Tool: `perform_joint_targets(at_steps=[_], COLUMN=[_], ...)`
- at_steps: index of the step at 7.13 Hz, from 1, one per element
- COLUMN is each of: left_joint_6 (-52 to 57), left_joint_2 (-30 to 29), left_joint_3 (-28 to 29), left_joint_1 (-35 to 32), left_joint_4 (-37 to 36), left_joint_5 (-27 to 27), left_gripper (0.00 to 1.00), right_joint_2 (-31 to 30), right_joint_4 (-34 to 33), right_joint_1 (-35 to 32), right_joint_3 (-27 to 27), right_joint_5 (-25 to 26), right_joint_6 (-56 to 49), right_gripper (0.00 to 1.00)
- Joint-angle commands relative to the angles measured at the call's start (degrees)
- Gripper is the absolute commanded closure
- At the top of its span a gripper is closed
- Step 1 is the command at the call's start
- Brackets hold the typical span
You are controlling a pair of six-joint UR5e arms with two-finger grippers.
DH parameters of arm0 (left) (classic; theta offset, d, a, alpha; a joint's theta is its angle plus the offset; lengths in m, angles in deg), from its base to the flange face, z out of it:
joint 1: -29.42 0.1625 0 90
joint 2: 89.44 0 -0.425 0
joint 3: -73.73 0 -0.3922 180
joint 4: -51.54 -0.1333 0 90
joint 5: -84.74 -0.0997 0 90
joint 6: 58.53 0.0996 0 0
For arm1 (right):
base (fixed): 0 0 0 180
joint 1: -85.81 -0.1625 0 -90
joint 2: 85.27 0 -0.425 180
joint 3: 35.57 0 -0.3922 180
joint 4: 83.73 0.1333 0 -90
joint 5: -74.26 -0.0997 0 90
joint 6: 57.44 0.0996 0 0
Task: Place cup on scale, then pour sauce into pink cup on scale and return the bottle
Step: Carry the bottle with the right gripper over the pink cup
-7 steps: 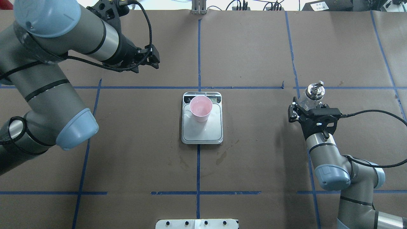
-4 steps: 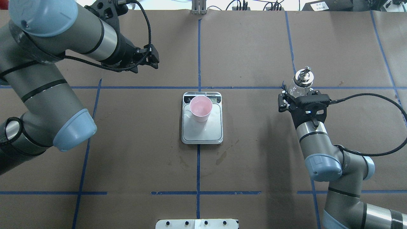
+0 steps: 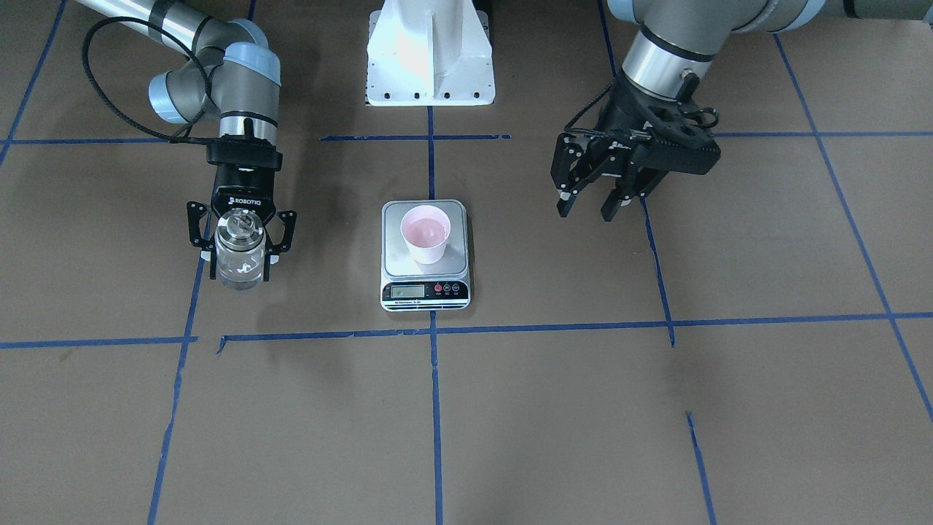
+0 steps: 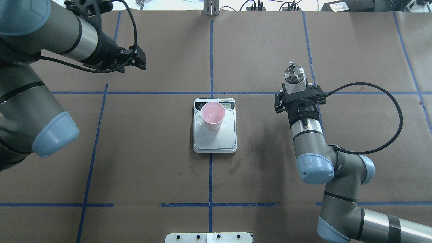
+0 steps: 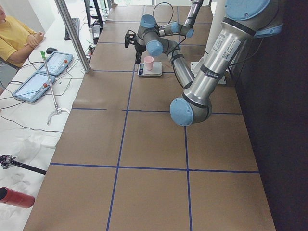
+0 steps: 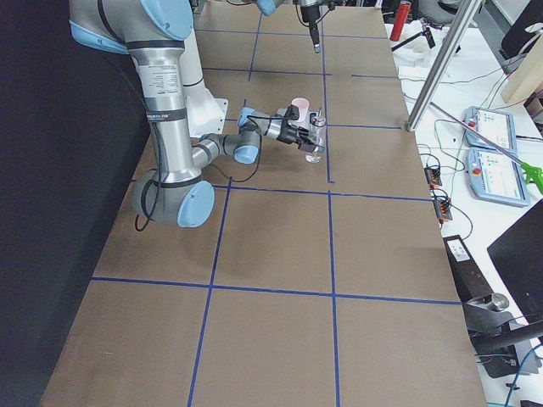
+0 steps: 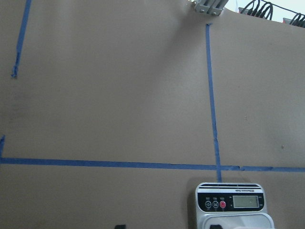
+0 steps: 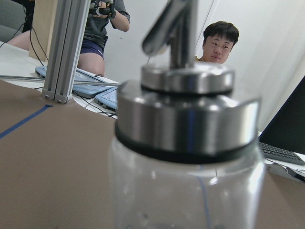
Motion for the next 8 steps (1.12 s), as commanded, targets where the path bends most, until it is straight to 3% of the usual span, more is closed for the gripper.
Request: perform_joint_targets(at_steps=[1,2,5,6,8], left_joint_6=[11.5,16.5,23.7,23.6,23.6], left_joint_2=[5.3,7.6,11.2,11.2,11.2], left_joint_3=[-0.1,-0.1,0.2,0.3,0.2], left_joint_1=[-6.0,-8.4,-11.6,-11.5,-11.5], left_joint_4=[0.1,0.2,0.3,0.3,0.3], left_joint_5=[3.9,4.7,6.4,6.4,6.5], left_gripper=[0.33,0.33,0.31,0.3,0.3], right_joint_2=[3.8,4.4,10.2,10.4,10.8], right_joint_4=[-4.2,-4.3,-21.7,-24.2,-24.2], right_joint_1=[0.4,1.9,3.7,4.5,6.6], right_joint_3=[-0.1,0.2,1.5,1.6,1.7], right_joint_5=[3.9,5.5,6.2,8.0,12.8], right_joint_6=[-13.3,-17.7,-21.6,-22.6,-37.2], right_gripper=[1.0,1.0,1.0,1.0,1.0])
